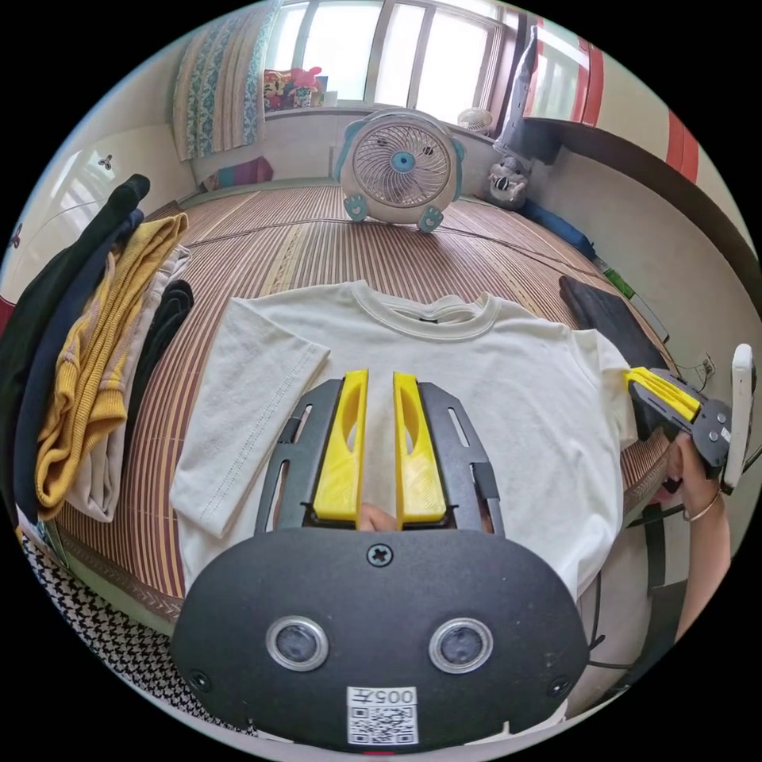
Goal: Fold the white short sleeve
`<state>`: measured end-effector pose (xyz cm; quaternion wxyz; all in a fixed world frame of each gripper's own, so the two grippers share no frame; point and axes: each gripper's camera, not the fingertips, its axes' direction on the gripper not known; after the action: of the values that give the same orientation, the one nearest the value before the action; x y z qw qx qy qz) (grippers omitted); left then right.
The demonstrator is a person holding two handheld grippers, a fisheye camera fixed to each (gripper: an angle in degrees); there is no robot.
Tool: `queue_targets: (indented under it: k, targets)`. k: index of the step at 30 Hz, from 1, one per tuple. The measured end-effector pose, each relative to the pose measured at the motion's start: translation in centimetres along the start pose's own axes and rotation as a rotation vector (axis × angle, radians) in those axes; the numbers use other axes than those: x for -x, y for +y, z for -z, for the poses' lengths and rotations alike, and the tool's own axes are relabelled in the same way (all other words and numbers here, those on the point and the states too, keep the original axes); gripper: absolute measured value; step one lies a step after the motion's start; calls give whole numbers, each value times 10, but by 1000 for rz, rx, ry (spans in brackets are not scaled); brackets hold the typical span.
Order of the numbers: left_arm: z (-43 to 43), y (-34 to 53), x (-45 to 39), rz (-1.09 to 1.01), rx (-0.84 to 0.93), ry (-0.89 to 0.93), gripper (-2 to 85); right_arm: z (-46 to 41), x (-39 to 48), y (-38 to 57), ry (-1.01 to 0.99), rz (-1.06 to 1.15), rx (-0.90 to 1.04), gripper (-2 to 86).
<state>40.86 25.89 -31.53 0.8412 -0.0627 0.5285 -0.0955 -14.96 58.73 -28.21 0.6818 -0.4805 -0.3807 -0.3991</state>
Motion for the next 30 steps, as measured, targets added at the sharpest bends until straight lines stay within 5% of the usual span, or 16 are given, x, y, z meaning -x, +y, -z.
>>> queue_targets:
  k: [19, 30]
  targets:
    - [6, -9, 21, 0, 31, 17, 64, -59, -38, -137, -578, -245, 230, 25]
    - [18, -14, 32, -12, 40, 43, 64, -72, -39, -78, -481, -161, 287, 41]
